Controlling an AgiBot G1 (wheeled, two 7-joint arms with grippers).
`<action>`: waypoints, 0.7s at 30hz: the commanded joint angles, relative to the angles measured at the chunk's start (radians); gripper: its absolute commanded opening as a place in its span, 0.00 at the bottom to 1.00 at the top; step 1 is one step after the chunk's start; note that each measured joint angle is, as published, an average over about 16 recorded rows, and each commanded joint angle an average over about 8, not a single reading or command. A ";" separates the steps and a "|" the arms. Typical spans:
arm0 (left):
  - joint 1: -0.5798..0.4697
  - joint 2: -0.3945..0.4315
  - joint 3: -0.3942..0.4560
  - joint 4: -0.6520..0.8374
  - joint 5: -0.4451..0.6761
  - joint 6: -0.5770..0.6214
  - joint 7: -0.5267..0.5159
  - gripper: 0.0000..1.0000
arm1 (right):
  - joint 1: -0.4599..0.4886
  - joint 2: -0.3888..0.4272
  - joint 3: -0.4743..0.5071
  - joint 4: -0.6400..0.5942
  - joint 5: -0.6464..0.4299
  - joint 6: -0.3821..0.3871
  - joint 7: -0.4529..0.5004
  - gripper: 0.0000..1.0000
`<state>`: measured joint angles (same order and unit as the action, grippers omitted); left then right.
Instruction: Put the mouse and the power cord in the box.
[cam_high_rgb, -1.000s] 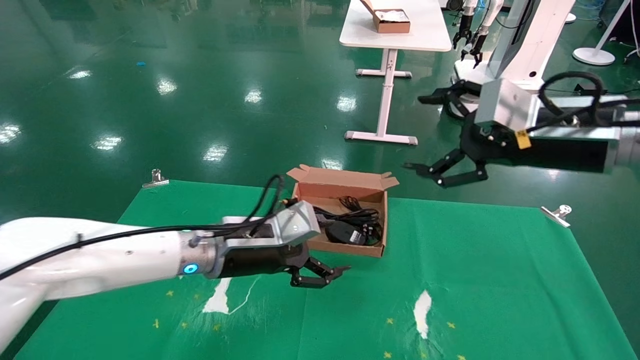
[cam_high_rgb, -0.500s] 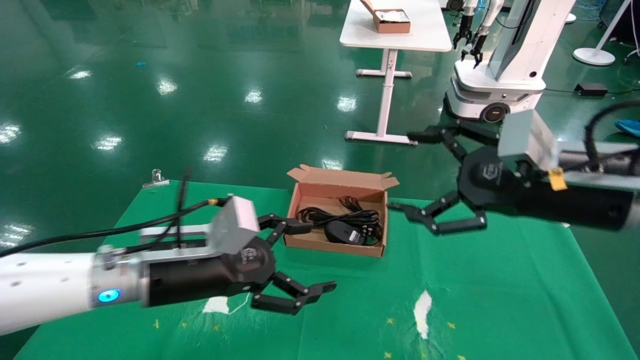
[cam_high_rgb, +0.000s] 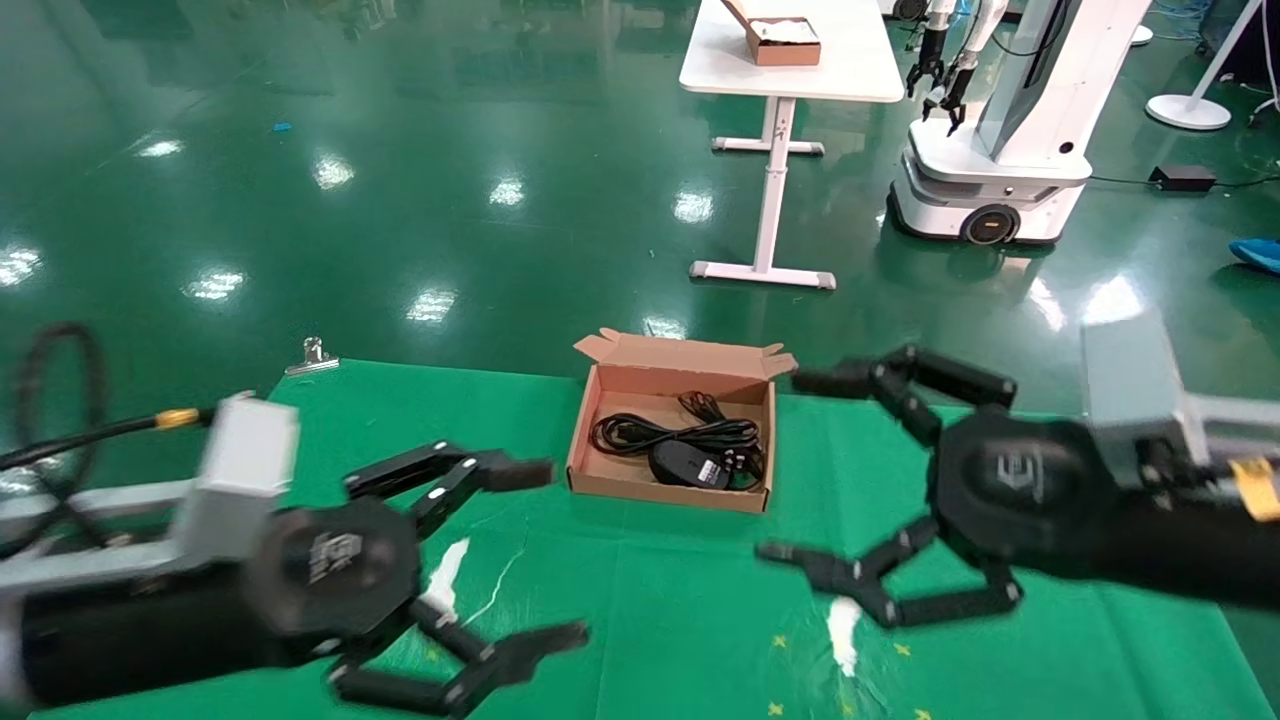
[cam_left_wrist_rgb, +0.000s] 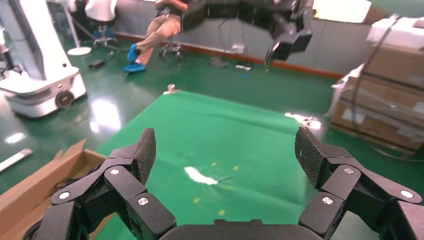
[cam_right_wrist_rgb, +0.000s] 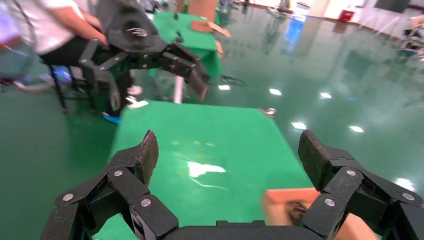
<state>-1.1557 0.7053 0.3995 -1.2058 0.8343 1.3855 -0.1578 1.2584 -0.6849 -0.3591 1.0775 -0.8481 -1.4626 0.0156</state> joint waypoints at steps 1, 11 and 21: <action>0.022 -0.026 -0.033 -0.021 -0.028 0.030 -0.008 1.00 | -0.036 0.014 0.015 0.040 0.023 -0.006 0.033 1.00; 0.085 -0.099 -0.127 -0.082 -0.111 0.117 -0.030 1.00 | -0.190 0.075 0.081 0.214 0.121 -0.034 0.173 1.00; 0.088 -0.102 -0.131 -0.084 -0.115 0.120 -0.030 1.00 | -0.211 0.084 0.092 0.237 0.137 -0.038 0.185 1.00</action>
<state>-1.0676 0.6033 0.2679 -1.2901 0.7191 1.5063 -0.1873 1.0467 -0.6007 -0.2675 1.3153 -0.7118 -1.5011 0.2012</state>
